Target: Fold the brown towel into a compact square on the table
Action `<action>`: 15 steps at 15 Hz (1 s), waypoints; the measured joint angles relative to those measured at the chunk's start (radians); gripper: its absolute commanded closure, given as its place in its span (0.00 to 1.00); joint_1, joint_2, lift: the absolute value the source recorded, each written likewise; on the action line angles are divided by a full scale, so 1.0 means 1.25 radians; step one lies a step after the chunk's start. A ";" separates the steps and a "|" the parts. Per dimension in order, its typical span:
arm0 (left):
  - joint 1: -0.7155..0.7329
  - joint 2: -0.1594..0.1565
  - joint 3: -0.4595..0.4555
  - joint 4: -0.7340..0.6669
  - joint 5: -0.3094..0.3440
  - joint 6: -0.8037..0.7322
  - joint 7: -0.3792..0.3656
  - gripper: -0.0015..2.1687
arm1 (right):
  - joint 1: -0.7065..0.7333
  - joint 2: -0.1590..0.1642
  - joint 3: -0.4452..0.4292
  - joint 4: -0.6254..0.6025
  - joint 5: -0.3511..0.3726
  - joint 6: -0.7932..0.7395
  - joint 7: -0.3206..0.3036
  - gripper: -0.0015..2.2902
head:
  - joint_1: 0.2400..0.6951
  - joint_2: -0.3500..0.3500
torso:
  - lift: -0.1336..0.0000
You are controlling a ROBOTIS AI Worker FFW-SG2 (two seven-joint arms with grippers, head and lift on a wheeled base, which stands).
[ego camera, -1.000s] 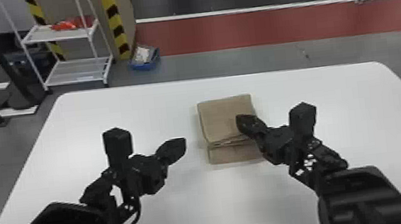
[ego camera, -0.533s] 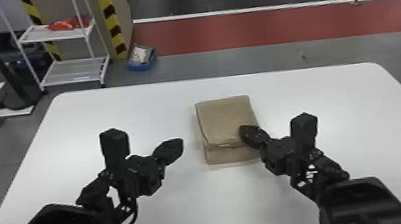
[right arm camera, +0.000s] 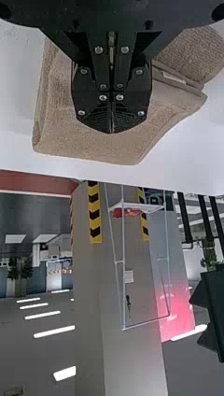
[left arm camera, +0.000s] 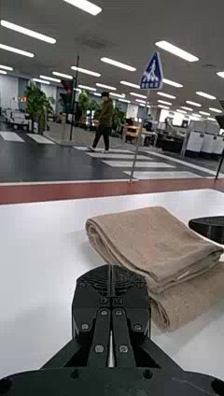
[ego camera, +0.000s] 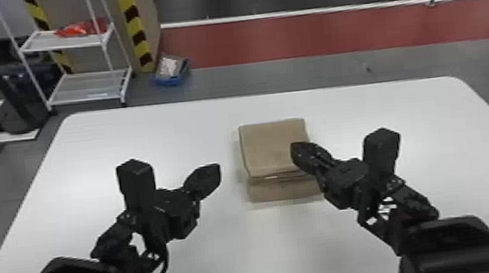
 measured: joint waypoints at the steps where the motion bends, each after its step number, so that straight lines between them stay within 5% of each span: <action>1: 0.016 0.000 0.005 -0.012 -0.003 -0.037 0.009 0.19 | 0.014 0.000 0.001 -0.045 -0.002 0.028 0.000 0.00 | 1.00 0.50 | 0.08; 3: 0.048 0.001 0.019 -0.038 -0.008 -0.100 0.034 0.06 | 0.046 0.000 0.001 -0.127 -0.012 0.069 0.000 0.01 | 1.00 0.52 | 0.08; 8: 0.134 -0.015 0.055 -0.081 -0.069 -0.237 0.143 0.06 | 0.139 0.000 0.000 -0.278 -0.014 0.081 -0.032 0.02 | 1.00 0.59 | 0.08; 15: 0.290 -0.044 0.142 -0.100 -0.059 -0.489 0.206 0.06 | 0.265 0.000 -0.041 -0.296 -0.052 -0.103 -0.099 0.04 | 1.00 0.64 | 0.08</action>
